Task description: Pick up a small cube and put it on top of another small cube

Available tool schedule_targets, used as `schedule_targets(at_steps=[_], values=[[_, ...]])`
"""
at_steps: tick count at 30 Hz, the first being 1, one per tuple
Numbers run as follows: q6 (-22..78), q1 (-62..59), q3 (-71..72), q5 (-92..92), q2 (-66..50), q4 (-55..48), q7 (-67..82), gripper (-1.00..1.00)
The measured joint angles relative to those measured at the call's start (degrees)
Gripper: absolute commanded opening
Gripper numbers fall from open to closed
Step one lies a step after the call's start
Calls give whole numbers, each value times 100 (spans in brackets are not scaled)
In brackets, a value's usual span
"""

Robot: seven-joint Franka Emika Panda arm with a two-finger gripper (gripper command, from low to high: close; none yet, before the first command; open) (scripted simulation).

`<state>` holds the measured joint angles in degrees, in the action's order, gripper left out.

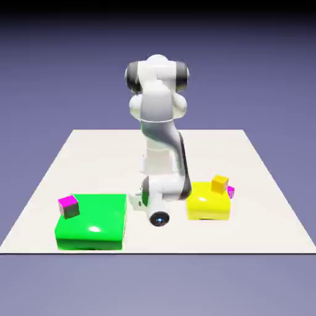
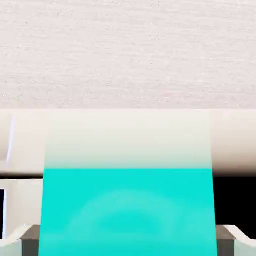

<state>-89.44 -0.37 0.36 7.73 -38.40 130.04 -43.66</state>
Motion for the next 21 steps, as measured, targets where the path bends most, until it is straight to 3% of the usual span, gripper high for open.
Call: schedule_targets(at_steps=[3, 10, 21], values=[[445, 51, 62, -129, 120, -475, 395, -100], [-130, 66, 338, -1874, 1365, -539, 1341, -100], [167, -980, 2225, -3218, 1265, -693, -1297, -100]])
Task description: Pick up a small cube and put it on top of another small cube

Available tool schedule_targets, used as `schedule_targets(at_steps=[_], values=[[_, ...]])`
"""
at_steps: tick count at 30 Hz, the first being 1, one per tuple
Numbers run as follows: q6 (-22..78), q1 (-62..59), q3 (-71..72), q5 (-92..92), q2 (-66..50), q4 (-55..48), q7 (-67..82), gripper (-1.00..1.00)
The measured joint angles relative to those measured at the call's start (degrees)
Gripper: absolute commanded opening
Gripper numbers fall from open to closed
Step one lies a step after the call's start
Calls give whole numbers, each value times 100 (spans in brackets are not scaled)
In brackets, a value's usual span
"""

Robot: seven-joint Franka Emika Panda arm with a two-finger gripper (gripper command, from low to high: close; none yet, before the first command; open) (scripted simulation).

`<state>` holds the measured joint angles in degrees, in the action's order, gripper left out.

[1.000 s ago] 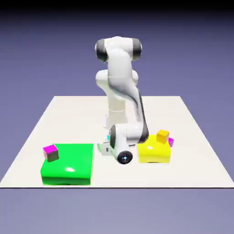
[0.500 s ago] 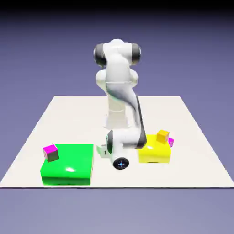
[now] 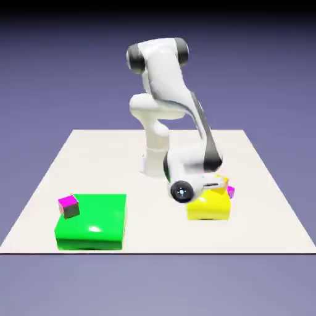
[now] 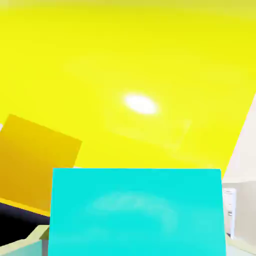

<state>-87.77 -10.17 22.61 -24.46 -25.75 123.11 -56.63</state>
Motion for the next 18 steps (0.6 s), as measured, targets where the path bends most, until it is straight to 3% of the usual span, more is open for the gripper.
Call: schedule_targets(at_steps=[9, 12, 15, 16, 18], values=[[421, -1209, 1619, -617, -590, -186, -2244, -100], [464, -1447, 1689, -469, -647, -230, -2223, -100], [-175, -1297, 1772, -636, -631, 392, -2007, -100], [-280, -1272, 1786, -664, -629, 494, -1971, 100], [-277, -1272, 1786, -653, -629, 494, -1971, 100]])
